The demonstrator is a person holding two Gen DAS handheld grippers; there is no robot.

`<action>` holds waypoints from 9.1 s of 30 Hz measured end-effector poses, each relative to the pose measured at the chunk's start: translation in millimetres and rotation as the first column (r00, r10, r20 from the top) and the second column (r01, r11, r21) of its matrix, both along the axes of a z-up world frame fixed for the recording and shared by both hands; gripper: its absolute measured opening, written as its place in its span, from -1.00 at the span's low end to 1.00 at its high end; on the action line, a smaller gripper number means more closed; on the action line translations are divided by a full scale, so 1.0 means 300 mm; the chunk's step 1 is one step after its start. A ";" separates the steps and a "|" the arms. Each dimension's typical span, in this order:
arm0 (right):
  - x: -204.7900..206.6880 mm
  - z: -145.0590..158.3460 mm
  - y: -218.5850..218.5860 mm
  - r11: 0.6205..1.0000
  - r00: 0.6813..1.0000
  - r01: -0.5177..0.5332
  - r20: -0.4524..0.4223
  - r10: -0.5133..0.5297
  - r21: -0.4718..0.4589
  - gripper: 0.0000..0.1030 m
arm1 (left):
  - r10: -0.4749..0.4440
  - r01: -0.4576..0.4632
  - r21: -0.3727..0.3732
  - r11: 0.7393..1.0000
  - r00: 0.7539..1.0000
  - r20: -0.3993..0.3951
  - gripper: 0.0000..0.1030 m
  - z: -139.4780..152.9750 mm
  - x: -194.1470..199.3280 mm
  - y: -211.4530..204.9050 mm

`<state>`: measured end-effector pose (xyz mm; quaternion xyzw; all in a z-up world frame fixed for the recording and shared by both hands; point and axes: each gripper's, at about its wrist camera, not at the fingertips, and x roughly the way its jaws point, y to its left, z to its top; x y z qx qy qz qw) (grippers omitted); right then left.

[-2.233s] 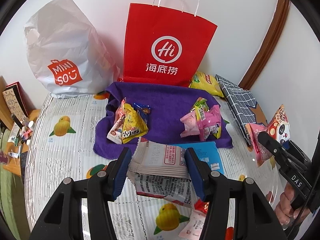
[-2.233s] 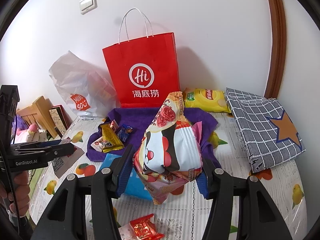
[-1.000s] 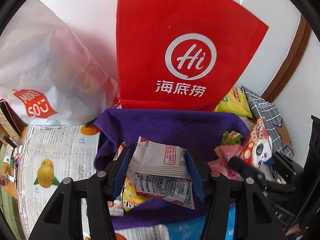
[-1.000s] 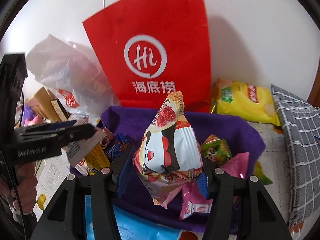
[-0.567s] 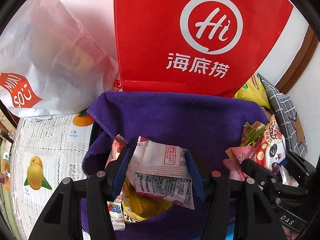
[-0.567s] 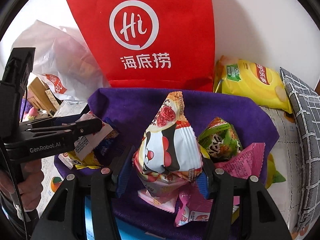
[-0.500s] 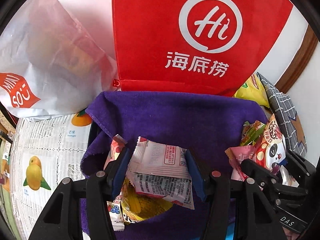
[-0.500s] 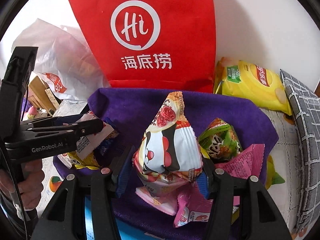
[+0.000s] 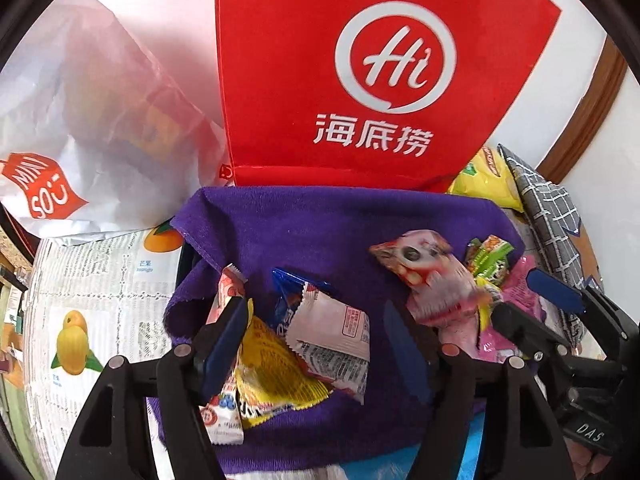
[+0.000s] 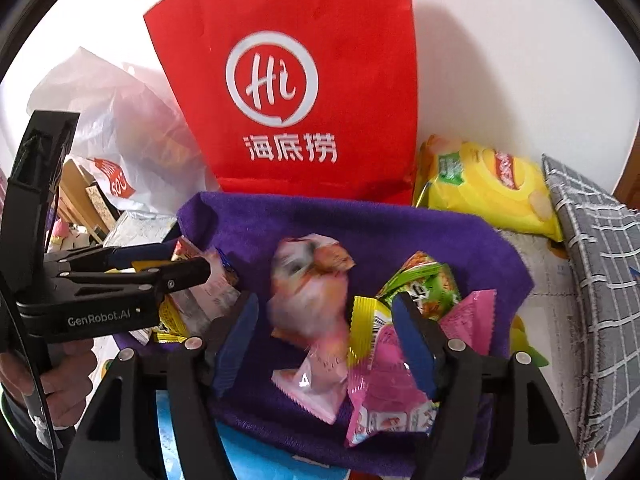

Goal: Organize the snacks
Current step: 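Lower both tools onto the towel and open them to release the snacks, then move both tools back toward the red candy packet and pink pastry packet, then grasp the red candy packet with the right tool while the left tool grasps the pink pastry packet, then carry the red candy packet and pink pastry packet with both tools over the towel, then lower both tools onto the towel and open them to release the packets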

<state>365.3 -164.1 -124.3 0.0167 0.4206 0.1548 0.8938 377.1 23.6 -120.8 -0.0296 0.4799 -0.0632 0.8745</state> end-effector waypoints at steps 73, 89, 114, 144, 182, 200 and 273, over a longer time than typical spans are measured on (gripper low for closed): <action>-0.757 -0.204 0.026 0.978 0.984 -0.120 -0.148 0.095 -0.171 -0.18 | 0.017 -0.016 0.025 1.000 0.999 -0.051 0.37 -0.031 -0.803 0.074; -0.876 -0.136 -0.270 0.986 0.989 0.114 -0.084 -0.124 -0.120 -0.17 | -0.228 0.232 0.019 0.973 0.967 -0.112 0.37 -0.145 -0.832 -0.215; -0.849 -0.153 -0.291 0.990 0.986 0.132 -0.090 -0.137 -0.058 -0.17 | -0.250 0.265 0.099 0.959 0.958 -0.142 -0.20 -0.211 -0.816 -0.257; -0.849 0.014 -0.190 0.990 0.990 0.141 -0.017 -0.141 -0.027 -0.17 | -0.087 0.087 -0.008 0.996 0.996 -0.005 -0.20 0.030 -0.839 -0.069; -0.746 0.214 -0.226 0.982 0.979 0.186 0.085 -0.187 0.014 -0.17 | -0.030 0.030 -0.004 1.000 0.994 0.108 -0.20 0.243 -0.741 -0.052; -0.569 0.272 -0.204 0.981 0.975 0.190 0.108 -0.192 0.026 -0.17 | -0.009 0.011 -0.012 1.000 0.990 0.140 -0.20 0.321 -0.592 -0.017; -0.089 0.082 -0.039 0.995 0.995 0.096 0.007 -0.096 0.007 -0.17 | 0.039 -0.037 -0.042 0.998 0.998 0.057 -0.22 0.152 -0.112 0.072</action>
